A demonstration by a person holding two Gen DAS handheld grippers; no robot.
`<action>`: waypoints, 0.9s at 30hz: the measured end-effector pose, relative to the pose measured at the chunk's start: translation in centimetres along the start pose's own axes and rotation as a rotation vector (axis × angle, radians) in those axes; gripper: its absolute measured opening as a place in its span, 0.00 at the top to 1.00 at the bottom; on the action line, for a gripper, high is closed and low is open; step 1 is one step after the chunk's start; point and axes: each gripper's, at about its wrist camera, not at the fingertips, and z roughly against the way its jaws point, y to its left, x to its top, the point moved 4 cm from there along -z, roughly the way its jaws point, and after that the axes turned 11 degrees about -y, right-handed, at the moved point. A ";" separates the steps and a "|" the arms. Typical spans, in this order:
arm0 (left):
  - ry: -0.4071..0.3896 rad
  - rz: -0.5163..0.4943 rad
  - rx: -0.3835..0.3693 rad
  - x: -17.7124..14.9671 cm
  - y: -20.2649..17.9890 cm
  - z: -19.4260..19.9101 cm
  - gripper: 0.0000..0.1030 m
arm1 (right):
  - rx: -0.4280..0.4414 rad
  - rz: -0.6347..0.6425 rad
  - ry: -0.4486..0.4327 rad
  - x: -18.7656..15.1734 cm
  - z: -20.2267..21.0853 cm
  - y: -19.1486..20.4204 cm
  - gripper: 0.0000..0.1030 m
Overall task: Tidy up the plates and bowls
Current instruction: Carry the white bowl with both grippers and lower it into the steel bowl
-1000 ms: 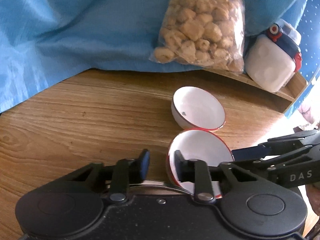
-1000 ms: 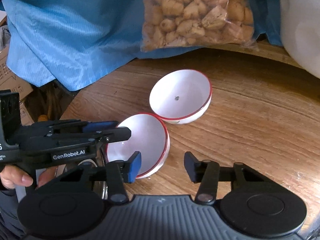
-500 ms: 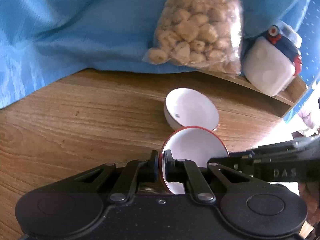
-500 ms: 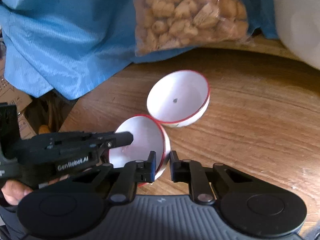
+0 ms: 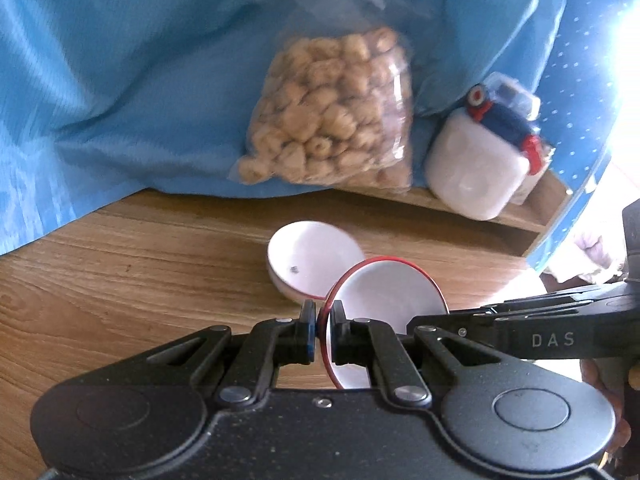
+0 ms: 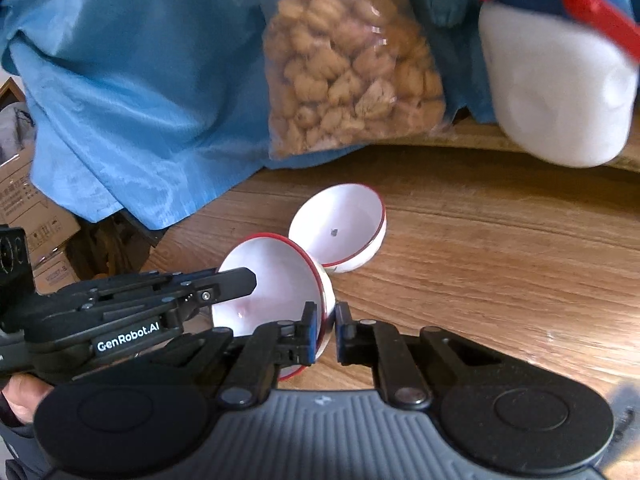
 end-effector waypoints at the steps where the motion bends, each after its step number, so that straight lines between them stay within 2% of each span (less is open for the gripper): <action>1: -0.007 0.000 -0.005 0.1 -0.4 0.4 0.94 | -0.002 0.011 -0.004 0.0 0.6 0.1 0.90; 8: -0.038 0.003 -0.025 0.4 -2.5 3.1 0.94 | 0.011 0.040 -0.040 0.0 3.9 0.9 0.90; 14: -0.046 -0.009 -0.046 -0.9 -4.1 4.7 0.93 | -0.001 0.041 -0.043 -1.5 6.0 0.9 0.90; 19: -0.027 0.012 -0.082 -2.6 -4.8 5.6 0.93 | -0.029 0.039 -0.038 -3.2 7.9 1.0 0.90; 27: 0.008 -0.011 -0.102 -4.9 -6.3 6.1 0.93 | -0.065 0.040 -0.010 -5.6 9.5 0.4 0.90</action>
